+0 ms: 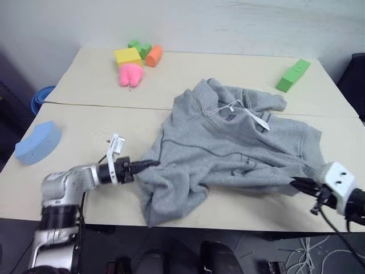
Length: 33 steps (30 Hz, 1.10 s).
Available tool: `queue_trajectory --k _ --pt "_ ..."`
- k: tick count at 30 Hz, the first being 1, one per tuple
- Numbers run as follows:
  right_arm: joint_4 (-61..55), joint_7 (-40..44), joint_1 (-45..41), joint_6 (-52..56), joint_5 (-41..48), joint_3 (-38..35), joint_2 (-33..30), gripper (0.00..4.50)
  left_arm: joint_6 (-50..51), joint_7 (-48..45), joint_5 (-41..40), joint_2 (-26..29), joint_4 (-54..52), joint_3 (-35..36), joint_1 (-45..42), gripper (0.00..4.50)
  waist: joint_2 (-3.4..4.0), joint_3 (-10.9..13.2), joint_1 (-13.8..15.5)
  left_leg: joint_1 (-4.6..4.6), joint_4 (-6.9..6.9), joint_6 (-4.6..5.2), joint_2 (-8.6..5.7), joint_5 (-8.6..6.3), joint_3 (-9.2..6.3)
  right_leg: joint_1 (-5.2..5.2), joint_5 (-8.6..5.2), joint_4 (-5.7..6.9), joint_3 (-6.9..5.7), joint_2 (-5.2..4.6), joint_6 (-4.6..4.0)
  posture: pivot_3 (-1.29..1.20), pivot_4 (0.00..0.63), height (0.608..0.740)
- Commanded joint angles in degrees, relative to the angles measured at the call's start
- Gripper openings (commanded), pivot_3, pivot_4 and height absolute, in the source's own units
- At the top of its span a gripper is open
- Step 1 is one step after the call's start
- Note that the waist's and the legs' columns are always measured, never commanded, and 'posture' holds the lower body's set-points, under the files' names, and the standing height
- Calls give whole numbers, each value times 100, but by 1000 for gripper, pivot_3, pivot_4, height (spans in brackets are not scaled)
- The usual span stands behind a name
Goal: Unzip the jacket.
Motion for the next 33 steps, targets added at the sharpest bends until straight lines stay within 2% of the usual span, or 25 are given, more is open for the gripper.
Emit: queue_trajectory --k 1,5,10,12,15,17,19,20,24,27,29,30,31,33 --pt "767 46 -261 -457 -179 -289 -284 45 606 3 -919 264 -1016 411 478 0 9 0 -5 5 0 -1 0 0 -2 8 0 -6 3 -1 0 0 150 740" --pt "1326 192 -374 -840 -293 -322 -506 45 1012 68 -1815 649 -2223 671 1453 0 25 1 -28 4 -10 -11 14 -6 -10 13 -2 -26 3 -4 -4 0 150 740" --pt "1297 590 11 -995 -13 -523 -407 45 878 30 -2283 1209 -3136 949 2721 0 38 1 -23 5 -9 -27 38 -13 -10 18 -9 -35 -3 9 -17 0 150 740" --pt "1198 778 255 -993 168 -585 -323 45 407 -191 -1935 1495 -3527 896 3242 0 42 2 -15 8 -9 -27 39 -13 -9 23 -10 -38 -2 7 -19 0 150 740" --pt "987 814 493 -718 664 -592 -6 45 -1135 -474 -547 1890 -3428 468 3779 0 49 1 11 17 -8 -30 38 -15 -10 32 -12 -64 -1 7 -23 0 150 740" --pt "764 796 666 -588 832 -577 160 524 -2086 -396 268 1976 -3138 226 3903 0 60 -2 42 39 -13 -37 36 -19 -7 50 -16 -74 0 14 -29 0 150 740" --pt "310 789 979 -332 992 -610 281 961 -2614 -517 667 2137 -2641 107 3753 668 81 1 81 46 -16 -39 37 -24 3 49 -19 -73 9 7 -35 0 150 740" --pt "29 775 1127 -127 1159 -682 343 1268 -2690 -629 664 2236 -2359 144 3571 831 89 0 83 48 -18 -39 40 -27 7 46 -21 -71 12 7 -38 0 150 740" --pt "-939 721 1479 477 1842 -1208 463 2577 -2651 -1054 604 2820 -1255 319 2643 2063 99 6 111 51 -18 -43 54 -32 9 35 -27 -48 13 6 -50 0 150 740" --pt "-1590 514 1714 1872 3020 -1809 286 3572 -2764 -1458 698 3265 -501 241 1980 2981 112 12 109 55 -20 -41 54 -37 11 33 -27 -38 14 4 -50 0 150 740" --pt "-1884 214 1578 2554 3822 -2176 120 4315 -3041 -1622 871 3397 -2 70 1336 3667 116 14 106 55 -23 -39 54 -43 11 29 -27 -36 14 4 -50 0 150 740" --pt "-1964 99 1429 2667 3999 -2277 66 4500 -3129 -1674 919 3401 171 -25 1011 3988 115 15 108 55 -24 -37 54 -44 11 29 -27 -36 13 4 -50 0 150 740" --pt "-2007 -25 1242 2751 4133 -2318 15 4500 -3208 -1722 957 3363 301 -127 700 4300 112 17 106 53 -23 -35 54 -45 12 29 -27 -36 12 4 -50 0 150 740" --pt "-2098 -242 715 2788 4228 -2139 -151 4500 -3561 -1776 1090 3090 540 -377 2 4439 111 17 105 52 -22 -34 52 -46 16 29 -25 -33 13 5 -46 0 150 740"
